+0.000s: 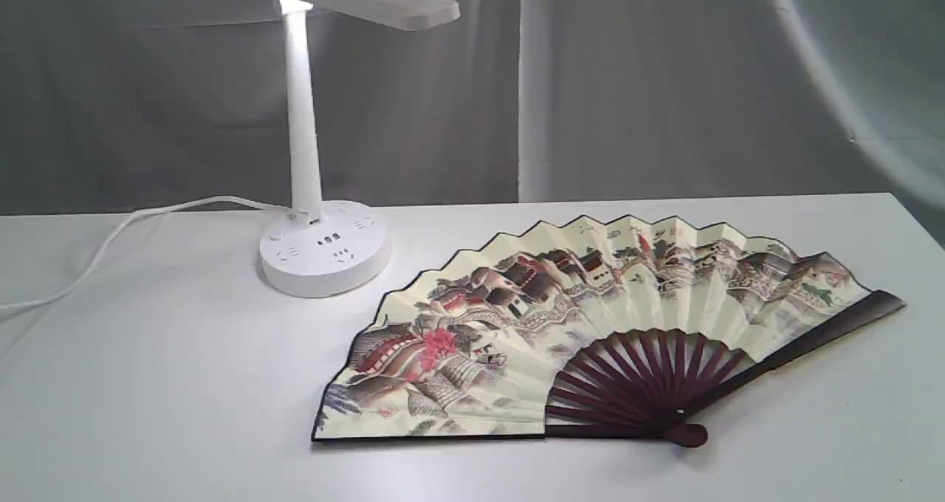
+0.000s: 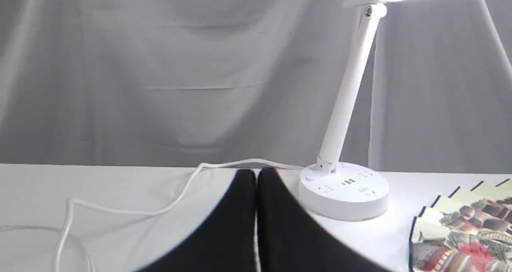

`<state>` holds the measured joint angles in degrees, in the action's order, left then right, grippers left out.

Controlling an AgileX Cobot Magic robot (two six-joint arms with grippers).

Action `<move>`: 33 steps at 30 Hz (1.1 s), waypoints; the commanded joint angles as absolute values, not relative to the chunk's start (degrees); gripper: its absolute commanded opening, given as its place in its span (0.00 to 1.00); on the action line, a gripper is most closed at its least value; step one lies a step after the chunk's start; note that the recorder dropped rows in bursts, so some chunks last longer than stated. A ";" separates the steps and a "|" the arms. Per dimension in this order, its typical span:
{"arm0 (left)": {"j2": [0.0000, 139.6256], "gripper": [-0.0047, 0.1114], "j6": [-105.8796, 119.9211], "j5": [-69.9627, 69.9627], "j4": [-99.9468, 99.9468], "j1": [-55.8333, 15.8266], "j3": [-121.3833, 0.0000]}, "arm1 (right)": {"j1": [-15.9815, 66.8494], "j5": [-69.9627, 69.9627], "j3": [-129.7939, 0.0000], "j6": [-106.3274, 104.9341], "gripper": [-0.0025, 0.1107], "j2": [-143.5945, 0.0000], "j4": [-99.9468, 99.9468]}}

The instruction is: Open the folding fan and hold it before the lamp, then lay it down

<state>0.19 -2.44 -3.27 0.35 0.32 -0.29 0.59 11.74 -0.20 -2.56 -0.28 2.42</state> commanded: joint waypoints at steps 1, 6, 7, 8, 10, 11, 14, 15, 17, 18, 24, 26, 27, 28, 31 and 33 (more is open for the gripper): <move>0.00 0.04 -2.77 -5.10 0.60 0.00 0.00 | 0.63 10.96 0.00 -2.53 0.02 0.00 2.01; 0.00 0.04 -2.89 -8.28 0.60 0.00 0.00 | 0.63 11.19 0.00 -2.53 0.02 0.00 1.81; 0.00 0.04 -2.89 -8.68 0.60 0.00 0.00 | 0.63 11.19 0.00 -2.53 0.02 0.00 1.15; 0.00 0.04 -2.89 -8.67 0.49 0.00 0.00 | 0.63 11.19 0.00 -2.53 0.02 0.00 1.02; 0.00 0.04 -2.89 -8.67 -0.36 0.00 0.00 | 0.63 11.19 0.00 -2.53 0.02 0.00 1.02; 0.00 0.04 -2.89 -8.67 -0.65 0.00 0.00 | 0.63 11.19 0.00 -2.53 0.02 0.00 1.02; 0.00 0.04 -2.89 -8.81 -0.67 0.00 0.00 | 0.63 11.19 0.00 -2.53 0.02 0.00 1.02; 0.00 0.04 -2.89 -8.81 -0.67 0.00 0.00 | 0.63 11.19 0.00 -2.53 0.02 0.00 1.02; 0.00 0.04 -2.89 -8.81 -0.67 0.00 0.00 | 0.63 11.19 0.00 -2.53 0.02 0.00 1.02; 0.00 0.04 -2.89 -8.81 -0.67 0.00 0.00 | 0.63 11.19 0.00 -2.53 0.02 0.00 1.02; 0.00 0.04 -2.89 -8.81 -0.67 0.00 0.00 | 0.63 11.19 0.00 -2.53 0.02 0.00 1.02; 0.00 0.04 -2.89 -8.81 -0.67 0.00 0.00 | 0.63 11.09 0.00 -2.85 0.02 0.00 1.03; 0.00 0.04 -2.89 -8.81 -0.67 0.00 0.00 | 0.63 11.09 0.00 -3.03 0.02 0.00 1.03; 0.00 0.04 -2.89 -8.81 -0.67 0.00 0.00 | 0.63 11.09 0.00 -3.03 0.02 0.00 1.03; 0.00 0.04 -2.89 -8.81 -0.67 0.00 0.00 | 0.63 11.09 0.00 -3.03 0.02 0.00 1.03; 0.00 0.04 -2.89 -8.81 -0.67 0.00 0.00 | 0.63 11.09 0.00 -3.03 0.02 0.00 1.03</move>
<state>0.19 -2.44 -8.81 0.00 0.32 -0.29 0.59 11.61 -0.20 -2.72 -0.28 1.51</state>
